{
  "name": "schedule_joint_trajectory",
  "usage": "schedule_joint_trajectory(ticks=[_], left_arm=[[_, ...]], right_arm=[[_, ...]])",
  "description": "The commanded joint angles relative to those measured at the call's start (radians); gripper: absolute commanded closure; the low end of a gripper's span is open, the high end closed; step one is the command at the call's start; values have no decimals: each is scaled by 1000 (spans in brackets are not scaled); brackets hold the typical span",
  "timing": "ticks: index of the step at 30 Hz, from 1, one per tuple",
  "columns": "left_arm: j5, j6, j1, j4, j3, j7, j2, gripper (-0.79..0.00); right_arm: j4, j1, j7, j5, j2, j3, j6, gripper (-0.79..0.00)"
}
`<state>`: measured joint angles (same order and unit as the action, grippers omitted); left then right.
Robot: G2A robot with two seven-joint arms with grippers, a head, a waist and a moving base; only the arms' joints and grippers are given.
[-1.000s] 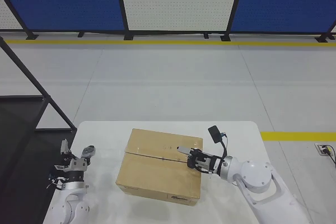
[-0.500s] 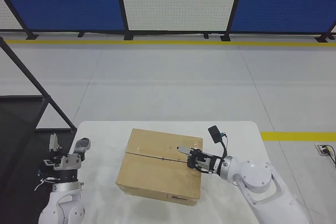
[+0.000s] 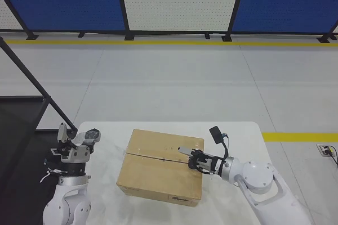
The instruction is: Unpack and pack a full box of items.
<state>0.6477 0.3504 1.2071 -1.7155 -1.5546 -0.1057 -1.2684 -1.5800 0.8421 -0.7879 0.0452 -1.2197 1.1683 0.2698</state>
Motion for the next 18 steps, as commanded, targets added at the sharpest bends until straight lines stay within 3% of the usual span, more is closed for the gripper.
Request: schedule_joint_trajectory(ticks=[1,18], left_arm=[[-6,-4,-5,-6,14,-2,-2,-785],[-98,-9,-21,-61,124,4,-22,-785]], right_arm=[[0,0,0,0,0,0,0,-785],[0,0,0,0,0,0,0,-785]])
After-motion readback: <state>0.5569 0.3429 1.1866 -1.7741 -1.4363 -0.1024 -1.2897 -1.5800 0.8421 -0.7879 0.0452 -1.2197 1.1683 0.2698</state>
